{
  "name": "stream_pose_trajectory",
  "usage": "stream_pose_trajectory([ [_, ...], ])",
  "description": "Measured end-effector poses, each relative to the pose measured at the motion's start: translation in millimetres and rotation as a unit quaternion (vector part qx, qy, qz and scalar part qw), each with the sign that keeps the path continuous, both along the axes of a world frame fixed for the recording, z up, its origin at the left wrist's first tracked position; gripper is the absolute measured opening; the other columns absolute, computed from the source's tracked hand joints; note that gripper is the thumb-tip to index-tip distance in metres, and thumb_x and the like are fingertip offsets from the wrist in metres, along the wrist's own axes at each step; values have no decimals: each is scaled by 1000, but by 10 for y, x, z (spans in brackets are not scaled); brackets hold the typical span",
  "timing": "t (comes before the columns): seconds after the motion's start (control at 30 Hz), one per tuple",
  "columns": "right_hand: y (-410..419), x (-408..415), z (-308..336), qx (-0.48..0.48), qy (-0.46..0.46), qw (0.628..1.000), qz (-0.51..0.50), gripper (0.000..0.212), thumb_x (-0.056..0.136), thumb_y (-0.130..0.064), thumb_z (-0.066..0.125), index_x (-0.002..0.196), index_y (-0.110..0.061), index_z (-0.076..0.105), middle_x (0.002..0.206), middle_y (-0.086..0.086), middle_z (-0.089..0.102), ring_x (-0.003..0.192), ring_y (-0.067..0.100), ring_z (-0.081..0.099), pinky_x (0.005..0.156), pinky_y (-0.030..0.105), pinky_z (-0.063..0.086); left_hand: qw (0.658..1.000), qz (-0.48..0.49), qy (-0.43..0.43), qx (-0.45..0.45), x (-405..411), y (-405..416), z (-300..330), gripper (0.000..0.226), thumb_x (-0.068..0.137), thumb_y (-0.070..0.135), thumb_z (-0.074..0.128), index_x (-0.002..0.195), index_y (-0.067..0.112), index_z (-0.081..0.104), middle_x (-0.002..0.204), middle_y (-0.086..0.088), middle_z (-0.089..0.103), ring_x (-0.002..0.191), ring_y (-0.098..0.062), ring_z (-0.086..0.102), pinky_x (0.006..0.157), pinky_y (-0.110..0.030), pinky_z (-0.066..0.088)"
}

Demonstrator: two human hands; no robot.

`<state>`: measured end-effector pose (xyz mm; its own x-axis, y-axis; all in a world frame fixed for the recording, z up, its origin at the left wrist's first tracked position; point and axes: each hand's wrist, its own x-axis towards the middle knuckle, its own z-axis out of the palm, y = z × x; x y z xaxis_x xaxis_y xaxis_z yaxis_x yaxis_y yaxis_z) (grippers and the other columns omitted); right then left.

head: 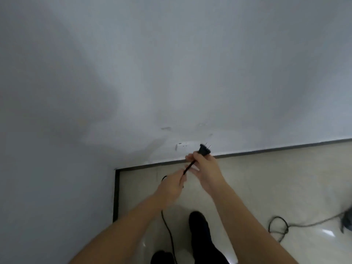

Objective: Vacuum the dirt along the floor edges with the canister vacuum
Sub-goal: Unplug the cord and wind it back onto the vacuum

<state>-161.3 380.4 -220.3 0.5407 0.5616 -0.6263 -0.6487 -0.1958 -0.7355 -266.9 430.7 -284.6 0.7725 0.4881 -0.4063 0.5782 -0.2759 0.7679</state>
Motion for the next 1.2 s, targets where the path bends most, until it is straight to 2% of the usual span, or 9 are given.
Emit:
stream_pose_trajectory([
  [0.13, -371, 30, 803, -113, -122, 983, 76, 20, 99, -22, 43, 91, -7, 51, 87, 4, 50, 89, 17, 54, 88, 41, 49, 994, -81, -23, 62, -83, -63, 977, 20, 102, 17, 33, 85, 13, 43, 73, 0, 47, 64, -14, 44, 58, -21, 32],
  [0.3, -1016, 81, 1457, -351, -442, 776, 282, 36, 103, -28, 27, 133, -14, 43, 123, 14, 47, 113, 28, 44, 87, 33, 39, 970, -204, -25, 128, 46, -399, 1751, 22, 103, 21, 30, 85, 9, 37, 71, -1, 43, 67, -20, 41, 63, -33, 32],
  [0.4, -1513, 146, 1790, -374, -545, 734, 157, 39, 100, -27, 37, 133, -6, 39, 134, 13, 42, 123, 28, 42, 95, 34, 37, 964, -235, -51, 115, 258, -761, 2007, 24, 102, 20, 30, 80, 12, 36, 71, -1, 41, 66, -19, 39, 63, -31, 31],
  [0.5, -2141, 338, 1985, -392, -578, 667, 260, 50, 96, -15, 42, 144, -16, 29, 155, 7, 19, 146, 26, 11, 116, 47, 10, 943, -291, -85, 135, 523, -1255, 2274, 24, 102, 18, 32, 80, 15, 39, 69, 4, 41, 65, -15, 38, 59, -24, 27],
  [0.63, -2953, 554, 2251, -368, -488, 736, 289, 25, 101, -28, 38, 100, -13, 58, 103, 2, 58, 106, 20, 53, 115, 40, 18, 918, -329, -155, 159, 906, -1888, 2630, 22, 100, 15, 41, 78, 15, 46, 62, 10, 39, 56, -7, 37, 55, -14, 33],
  [0.77, -3814, 745, 2481, -246, -381, 880, 144, 38, 101, -29, 40, 74, -9, 59, 65, -1, 63, 53, 9, 53, 54, 15, 45, 943, -268, -152, 127, 1203, -2447, 2674, 23, 97, 22, 48, 77, 10, 51, 60, 5, 46, 54, -7, 40, 55, -14, 34],
  [0.87, -4699, 1050, 2604, -167, -299, 939, -36, 35, 101, -26, 42, 70, -12, 51, 49, -4, 44, 43, 9, 43, 47, 21, 42, 951, -256, -132, 111, 1365, -2939, 2636, 31, 98, 25, 46, 70, 12, 47, 62, 2, 46, 55, -10, 39, 52, -15, 32],
  [1.03, -6323, 1516, 2869, 8, -106, 868, -484, 37, 104, -22, 36, 68, -13, 41, 34, -8, 40, 27, 3, 36, 33, 14, 34, 956, -256, -86, 115, 1516, -3718, 2547, 34, 96, 29, 48, 66, 15, 41, 62, 3, 41, 60, -11, 38, 57, -20, 31],
  [1.2, -7124, 1586, 3086, 92, -100, 806, -576, 38, 104, -21, 31, 68, -16, 39, 32, -11, 38, 26, 3, 34, 33, 15, 31, 883, -406, -118, 201, 1463, -4341, 2784, 37, 99, 36, 37, 98, 6, 59, 76, -2, 56, 67, -9, 50, 67, -23, 35],
])
